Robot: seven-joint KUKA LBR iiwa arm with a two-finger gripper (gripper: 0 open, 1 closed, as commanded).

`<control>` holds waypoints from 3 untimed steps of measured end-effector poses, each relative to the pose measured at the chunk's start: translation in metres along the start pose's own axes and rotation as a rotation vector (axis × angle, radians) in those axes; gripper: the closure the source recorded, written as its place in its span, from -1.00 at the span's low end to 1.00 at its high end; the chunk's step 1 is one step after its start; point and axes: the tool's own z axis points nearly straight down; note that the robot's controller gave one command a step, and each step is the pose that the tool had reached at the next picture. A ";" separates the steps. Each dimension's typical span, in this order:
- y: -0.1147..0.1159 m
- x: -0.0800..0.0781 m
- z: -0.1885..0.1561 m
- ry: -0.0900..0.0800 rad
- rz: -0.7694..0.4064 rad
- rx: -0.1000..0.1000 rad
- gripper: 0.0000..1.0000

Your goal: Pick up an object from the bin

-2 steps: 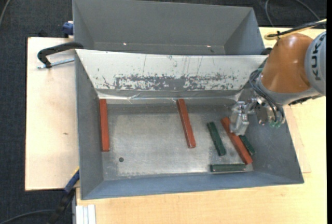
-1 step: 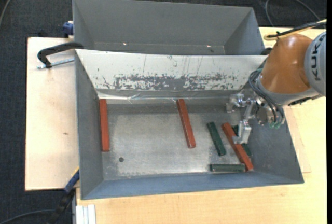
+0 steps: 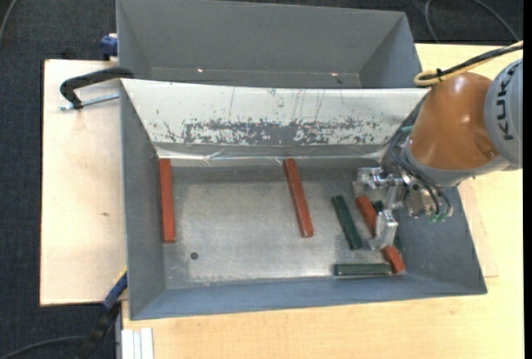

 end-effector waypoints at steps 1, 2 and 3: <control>0.000 -0.041 0.000 -0.008 -0.453 -0.003 -1.00; -0.031 -0.046 -0.004 -0.008 -0.875 -0.005 -1.00; -0.026 -0.049 -0.004 -0.016 -1.357 -0.012 -1.00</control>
Offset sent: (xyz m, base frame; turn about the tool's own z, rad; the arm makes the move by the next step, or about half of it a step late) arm 0.0388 -0.0006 -0.0011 -0.4545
